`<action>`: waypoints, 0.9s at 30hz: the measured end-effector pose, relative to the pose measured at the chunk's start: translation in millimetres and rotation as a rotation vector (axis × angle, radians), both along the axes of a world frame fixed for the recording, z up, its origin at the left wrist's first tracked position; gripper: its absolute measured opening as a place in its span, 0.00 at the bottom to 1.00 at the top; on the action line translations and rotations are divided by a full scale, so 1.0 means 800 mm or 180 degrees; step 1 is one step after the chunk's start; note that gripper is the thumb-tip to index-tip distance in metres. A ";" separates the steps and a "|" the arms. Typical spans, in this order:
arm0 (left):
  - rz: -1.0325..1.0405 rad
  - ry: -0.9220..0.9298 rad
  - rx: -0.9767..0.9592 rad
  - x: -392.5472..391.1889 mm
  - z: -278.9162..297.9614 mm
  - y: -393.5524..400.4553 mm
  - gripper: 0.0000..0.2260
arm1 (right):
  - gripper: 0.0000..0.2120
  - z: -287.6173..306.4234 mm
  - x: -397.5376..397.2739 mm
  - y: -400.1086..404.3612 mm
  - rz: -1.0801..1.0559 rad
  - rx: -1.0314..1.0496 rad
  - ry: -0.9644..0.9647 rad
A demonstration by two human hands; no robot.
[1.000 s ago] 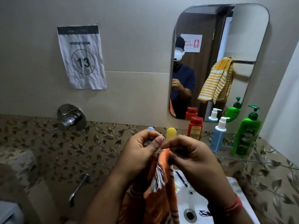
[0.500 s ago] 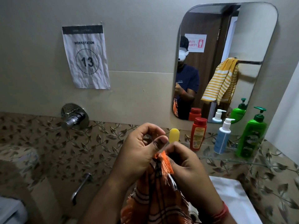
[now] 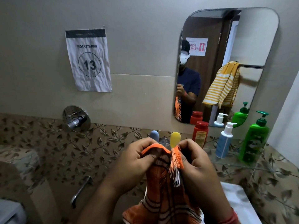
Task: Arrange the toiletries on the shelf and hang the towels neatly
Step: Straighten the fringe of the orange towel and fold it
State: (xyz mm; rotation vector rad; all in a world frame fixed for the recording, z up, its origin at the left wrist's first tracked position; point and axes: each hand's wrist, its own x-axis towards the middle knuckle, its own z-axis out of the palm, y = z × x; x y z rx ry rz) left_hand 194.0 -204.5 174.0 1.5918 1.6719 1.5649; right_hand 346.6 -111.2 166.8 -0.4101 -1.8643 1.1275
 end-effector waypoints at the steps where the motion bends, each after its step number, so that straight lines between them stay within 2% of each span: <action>1: 0.0076 -0.0111 0.0089 0.003 0.000 0.002 0.07 | 0.08 0.001 -0.001 0.000 0.0018 0.0014 -0.0014; 3: 0.0220 -0.0302 0.0233 0.008 -0.001 0.007 0.08 | 0.08 0.001 -0.002 0.000 0.0035 0.0101 -0.0008; 5: 0.0310 -0.0581 0.0324 0.013 0.001 0.012 0.11 | 0.08 0.002 -0.004 -0.002 -0.0158 0.0456 0.0085; 9: 0.0312 -0.0936 0.0201 0.021 0.002 0.019 0.17 | 0.07 0.002 0.001 -0.005 -0.0148 0.0862 0.0548; 12: 0.0205 -0.0962 0.0304 0.026 0.001 0.022 0.15 | 0.06 0.005 0.001 -0.007 -0.0134 0.1185 0.0257; 14: 0.0095 -0.1051 0.0311 0.027 0.000 0.023 0.12 | 0.02 0.007 -0.001 -0.005 -0.0236 0.1626 -0.0102; 17: 0.0134 -0.1063 0.0261 0.024 -0.008 0.023 0.09 | 0.04 0.012 -0.002 -0.003 -0.0278 0.2189 -0.0459; 19: 0.0100 -0.1042 0.0355 0.026 -0.011 0.021 0.07 | 0.04 0.016 -0.004 -0.010 -0.0304 0.2123 -0.0264; 21: -0.0057 -0.1216 0.0552 0.034 -0.011 0.019 0.07 | 0.04 0.018 -0.009 -0.015 -0.0514 0.1738 0.0185; 25: -0.0238 -0.2398 0.0673 0.047 -0.009 0.019 0.10 | 0.02 0.008 -0.023 -0.020 -0.0961 0.0902 0.0350; 27: -0.0176 -0.2541 0.0598 0.045 -0.011 0.021 0.10 | 0.02 0.002 -0.027 -0.022 -0.1058 0.0687 0.0328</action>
